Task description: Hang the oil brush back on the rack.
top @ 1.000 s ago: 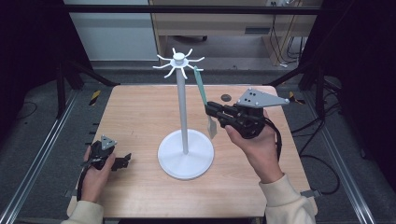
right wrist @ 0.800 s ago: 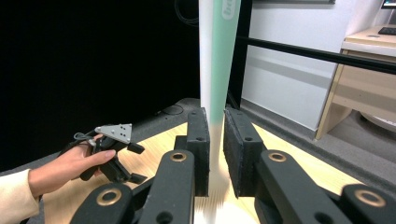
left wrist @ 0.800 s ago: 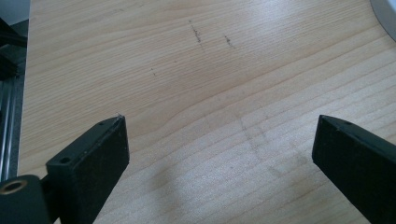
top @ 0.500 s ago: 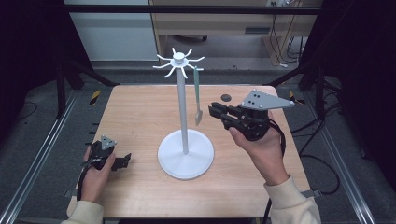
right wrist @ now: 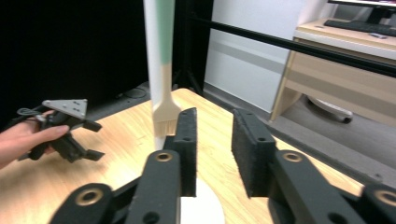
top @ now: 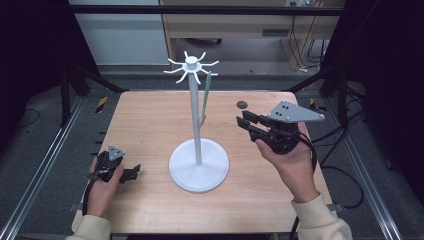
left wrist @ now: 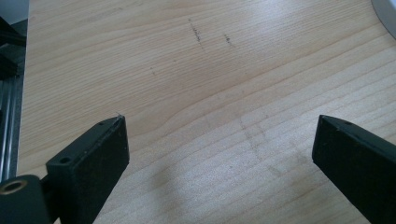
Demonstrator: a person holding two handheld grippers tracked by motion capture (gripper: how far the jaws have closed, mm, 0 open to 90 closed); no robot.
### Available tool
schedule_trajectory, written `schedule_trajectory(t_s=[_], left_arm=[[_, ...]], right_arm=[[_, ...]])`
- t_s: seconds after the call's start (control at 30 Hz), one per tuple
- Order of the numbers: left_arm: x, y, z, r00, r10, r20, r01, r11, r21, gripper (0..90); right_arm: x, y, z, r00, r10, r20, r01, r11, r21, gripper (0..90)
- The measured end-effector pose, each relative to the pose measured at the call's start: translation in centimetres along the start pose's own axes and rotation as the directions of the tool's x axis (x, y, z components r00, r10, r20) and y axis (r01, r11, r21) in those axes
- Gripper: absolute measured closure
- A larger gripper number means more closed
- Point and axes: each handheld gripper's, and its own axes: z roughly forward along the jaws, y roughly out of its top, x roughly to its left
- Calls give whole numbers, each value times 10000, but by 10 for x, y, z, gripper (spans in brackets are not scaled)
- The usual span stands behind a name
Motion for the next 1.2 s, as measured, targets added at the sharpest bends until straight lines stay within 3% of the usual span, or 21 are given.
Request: schedule_trajectory(t_s=[0.27, 0.57, 0.7, 0.87, 1.2], left_arm=[[0, 0, 0, 10000, -32, -19, 32, 10000, -46, 34], [0, 0, 0, 10000, -21, -7, 21, 10000, -24, 33], [0, 0, 0, 10000, 17, 5, -17, 10000, 14, 33], [0, 0, 0, 10000, -22, -17, 22, 10000, -10, 31], [0, 0, 0, 10000, -15, -12, 15, 10000, 21, 30]], right_arm=[[0, -2, 3, 9975, -52, 698, 52, 10000, 9, 514], [-1, -4, 6, 9949, 24, 1010, -34, 9999, 100, 374], [-3, -7, 9, 9945, 112, 1044, -129, 9998, 156, 261], [-4, -15, 13, 9886, 192, 1495, -234, 9994, 262, 115], [-12, -51, 15, 9780, 482, 2028, -595, 9970, 503, 61]])
